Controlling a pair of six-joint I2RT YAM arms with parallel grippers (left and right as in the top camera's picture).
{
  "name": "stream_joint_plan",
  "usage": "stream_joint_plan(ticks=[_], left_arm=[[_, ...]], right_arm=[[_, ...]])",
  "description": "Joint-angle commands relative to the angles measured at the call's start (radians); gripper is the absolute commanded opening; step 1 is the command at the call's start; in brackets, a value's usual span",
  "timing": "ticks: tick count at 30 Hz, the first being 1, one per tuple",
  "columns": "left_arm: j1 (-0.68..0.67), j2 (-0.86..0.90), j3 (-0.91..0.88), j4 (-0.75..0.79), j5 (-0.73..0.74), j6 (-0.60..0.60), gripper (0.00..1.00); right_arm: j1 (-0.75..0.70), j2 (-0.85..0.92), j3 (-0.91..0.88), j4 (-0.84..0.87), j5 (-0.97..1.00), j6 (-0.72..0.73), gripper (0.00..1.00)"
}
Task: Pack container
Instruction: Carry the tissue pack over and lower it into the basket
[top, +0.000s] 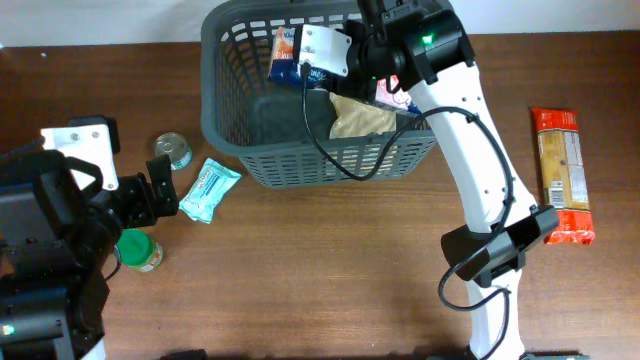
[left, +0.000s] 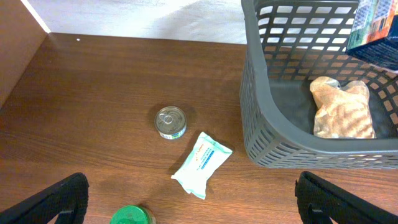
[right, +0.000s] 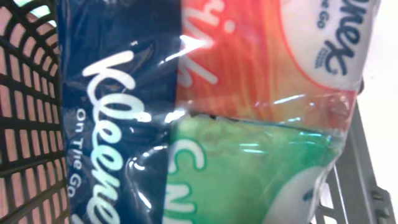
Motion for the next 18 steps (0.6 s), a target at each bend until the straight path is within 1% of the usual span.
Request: stream_joint_plan(ticks=[1, 2, 3, 6, 10, 12, 15, 18], left_arm=[[0.008, 0.001, 0.013, 0.000, 0.014, 0.023, 0.99], [0.008, 0.001, 0.013, -0.001, 0.014, 0.023, 0.99], [0.008, 0.001, 0.013, 0.000, 0.014, 0.023, 0.99], [0.008, 0.001, 0.013, 0.000, 0.014, 0.023, 0.99], [0.008, 0.001, 0.013, 0.000, 0.014, 0.023, 0.99], [0.008, 0.001, 0.013, 0.000, 0.014, 0.023, 0.99], [0.008, 0.001, 0.013, -0.001, 0.014, 0.023, 0.99], [0.008, 0.001, 0.013, 0.000, 0.014, 0.023, 0.99]], right_arm=[[0.000, 0.013, 0.012, 0.000, -0.044, -0.018, 0.66], [0.000, 0.013, 0.013, 0.003, -0.053, -0.013, 0.92], [0.000, 0.009, 0.014, 0.010, -0.061, -0.010, 0.99], [0.000, -0.039, 0.018, 0.023, -0.055, -0.007, 0.99], [-0.032, -0.168, 0.022, 0.040, 0.041, 0.141, 0.99], [-0.077, -0.233, 0.022, 0.041, 0.110, 0.236, 0.99], [-0.206, -0.296, 0.022, 0.032, 0.197, 0.400, 0.99], [-0.395, -0.311, 0.022, -0.004, 0.201, 0.525, 0.99]])
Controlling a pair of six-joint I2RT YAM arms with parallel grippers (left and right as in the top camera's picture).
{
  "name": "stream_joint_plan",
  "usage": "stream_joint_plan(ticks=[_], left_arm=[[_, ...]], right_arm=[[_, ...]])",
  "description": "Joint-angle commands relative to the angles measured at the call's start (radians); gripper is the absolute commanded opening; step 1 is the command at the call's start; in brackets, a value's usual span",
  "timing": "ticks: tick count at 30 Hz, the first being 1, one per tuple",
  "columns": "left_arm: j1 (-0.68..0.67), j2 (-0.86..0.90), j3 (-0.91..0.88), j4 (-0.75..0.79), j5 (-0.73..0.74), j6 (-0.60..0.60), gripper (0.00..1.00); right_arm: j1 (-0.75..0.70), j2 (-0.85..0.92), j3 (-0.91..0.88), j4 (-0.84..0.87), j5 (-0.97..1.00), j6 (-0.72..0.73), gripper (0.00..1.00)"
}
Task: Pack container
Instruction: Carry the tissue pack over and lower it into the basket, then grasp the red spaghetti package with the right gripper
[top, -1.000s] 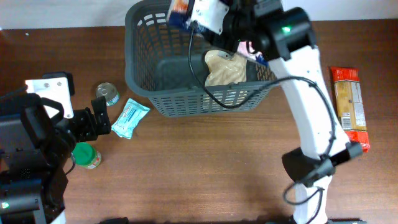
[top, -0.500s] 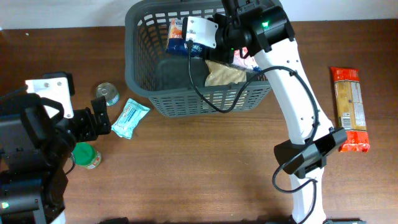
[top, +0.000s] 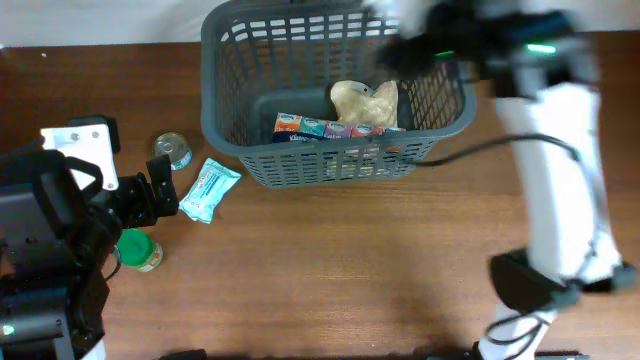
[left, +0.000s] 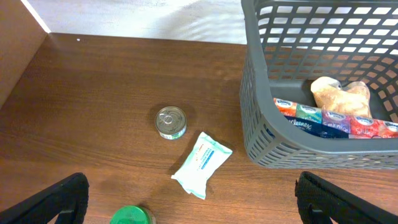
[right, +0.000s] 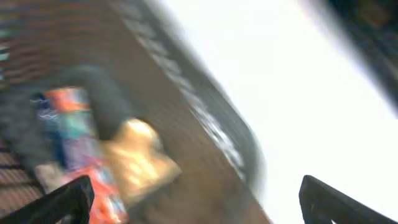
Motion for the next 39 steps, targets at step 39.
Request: stream_joint_plan(ticks=[39], left_arm=[[0.008, 0.001, 0.013, -0.001, 0.014, 0.022, 0.99]], right_arm=[[-0.731, 0.439, -0.686, 0.378, -0.044, 0.381, 0.99]])
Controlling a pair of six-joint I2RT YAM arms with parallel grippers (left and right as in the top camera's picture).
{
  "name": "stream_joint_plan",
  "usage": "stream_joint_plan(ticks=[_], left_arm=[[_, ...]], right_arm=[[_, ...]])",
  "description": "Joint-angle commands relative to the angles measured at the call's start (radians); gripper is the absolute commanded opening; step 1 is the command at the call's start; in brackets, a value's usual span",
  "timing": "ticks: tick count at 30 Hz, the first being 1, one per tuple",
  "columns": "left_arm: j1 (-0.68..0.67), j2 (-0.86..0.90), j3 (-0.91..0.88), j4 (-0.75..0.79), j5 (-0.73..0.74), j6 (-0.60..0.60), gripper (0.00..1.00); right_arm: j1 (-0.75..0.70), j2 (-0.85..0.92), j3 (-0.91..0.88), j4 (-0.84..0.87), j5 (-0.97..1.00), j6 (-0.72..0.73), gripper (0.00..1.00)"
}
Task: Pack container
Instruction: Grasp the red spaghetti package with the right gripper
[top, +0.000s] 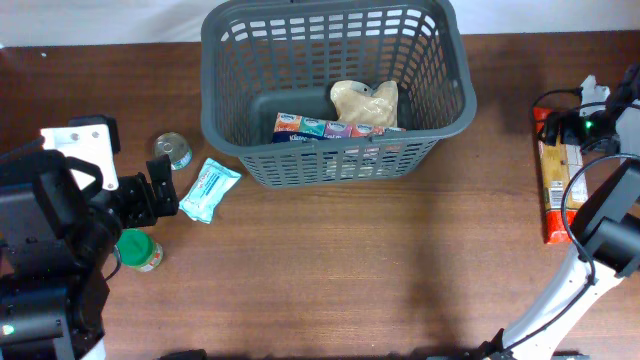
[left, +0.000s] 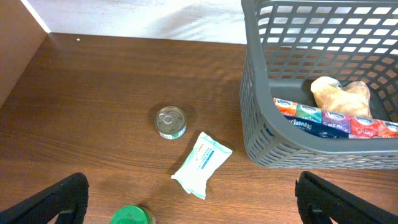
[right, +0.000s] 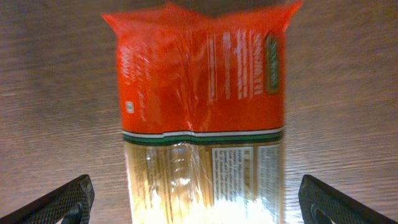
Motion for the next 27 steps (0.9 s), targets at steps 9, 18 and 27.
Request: stream_joint_plan(ticks=[9, 18, 27], left_arm=[[0.008, 0.001, 0.013, 0.000, 0.014, 0.023, 0.99], [0.008, 0.001, 0.013, 0.000, 0.014, 0.023, 0.99], [0.008, 0.001, 0.013, 0.000, 0.014, 0.023, 0.99]], right_arm=[[-0.004, 0.084, -0.014, -0.017, 0.003, 0.029, 0.99], [-0.004, 0.101, -0.014, -0.018, 0.006, 0.055, 0.64], [-0.004, 0.101, -0.014, -0.018, 0.005, 0.077, 0.30]])
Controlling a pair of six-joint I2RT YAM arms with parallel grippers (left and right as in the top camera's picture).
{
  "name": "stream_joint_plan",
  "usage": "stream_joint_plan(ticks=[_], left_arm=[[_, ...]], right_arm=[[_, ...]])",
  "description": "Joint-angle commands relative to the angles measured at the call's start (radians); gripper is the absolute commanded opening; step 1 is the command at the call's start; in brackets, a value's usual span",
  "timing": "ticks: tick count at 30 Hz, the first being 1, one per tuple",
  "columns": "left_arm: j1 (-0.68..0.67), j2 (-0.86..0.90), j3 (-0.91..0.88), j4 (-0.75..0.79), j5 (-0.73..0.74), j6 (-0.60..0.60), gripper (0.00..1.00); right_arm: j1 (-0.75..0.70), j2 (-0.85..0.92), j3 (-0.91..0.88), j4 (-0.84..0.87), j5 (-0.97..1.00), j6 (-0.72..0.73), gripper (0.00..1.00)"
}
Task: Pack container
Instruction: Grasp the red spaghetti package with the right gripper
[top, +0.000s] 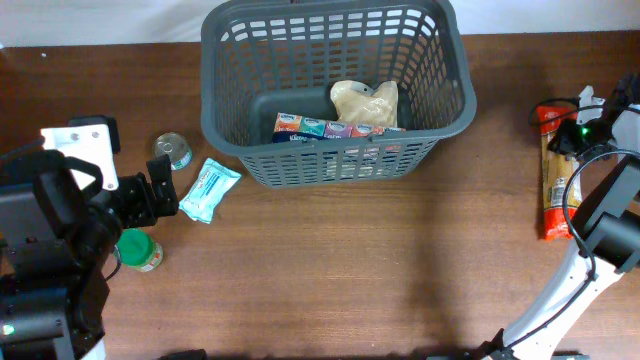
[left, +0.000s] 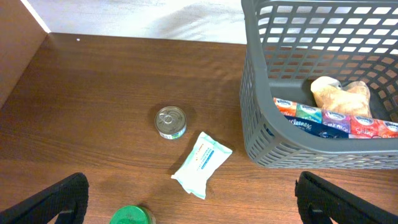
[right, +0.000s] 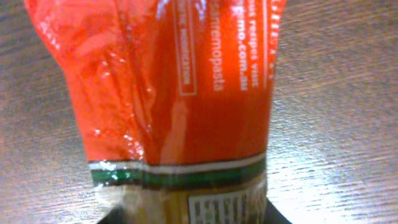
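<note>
The grey basket (top: 230, 120) stands at the back middle and holds a multicoloured tissue pack (top: 335, 128) and a tan bag (top: 362, 100). An orange pasta packet (top: 553, 180) lies at the right edge of the table. In the right wrist view the pasta packet (right: 180, 87) fills the frame, with my right gripper (right: 186, 219) shut on its sides. My left gripper (left: 193, 208) hangs open and empty over the left of the table, near a white wipes packet (left: 200, 163).
A small tin can (top: 174, 150) and a green-lidded jar (top: 138, 250) sit to the left with the wipes packet (top: 209, 189). The right arm's cable and base run down the right side. Bare wood lies in front of the basket (left: 273, 149).
My right gripper was open just above the pasta packet's orange end; now it is lower and shut on the packet, which looks narrower from overhead. The left arm has not moved.
My right gripper held the tissue pack over the basket. Then the pack lay in the basket beside the tan bag and the arm was swinging right. Then the gripper stood open over the pasta packet, and now it grips it.
</note>
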Motion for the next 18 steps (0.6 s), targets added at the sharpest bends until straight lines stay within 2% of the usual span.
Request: stream_joint_plan(ticks=[1, 4, 6, 9, 14, 15, 18], left_arm=[[0.008, 0.001, 0.013, 0.000, 0.014, 0.022, 0.99], [0.008, 0.001, 0.013, 0.000, 0.014, 0.022, 0.99], [0.008, 0.001, 0.013, 0.000, 0.014, 0.022, 0.99], [0.008, 0.001, 0.013, 0.000, 0.014, 0.022, 0.99], [0.008, 0.001, 0.013, -0.001, 0.014, 0.022, 0.99], [0.008, 0.001, 0.013, 0.000, 0.014, 0.023, 0.99], [0.008, 0.001, 0.013, 0.000, 0.014, 0.023, 0.99]], right_arm=[[0.003, 0.048, -0.019, -0.008, -0.006, 0.018, 0.29], [0.003, 0.048, -0.013, -0.008, -0.010, 0.044, 0.18], [0.003, 0.046, 0.017, -0.019, -0.031, 0.074, 0.04], [0.003, 0.032, 0.097, -0.053, -0.101, 0.074, 0.04], [0.005, -0.001, 0.386, -0.175, -0.125, 0.178, 0.03], [0.012, -0.003, 0.541, -0.248, -0.166, 0.178, 0.04], [0.038, -0.003, 0.778, -0.328, -0.246, 0.180, 0.04]])
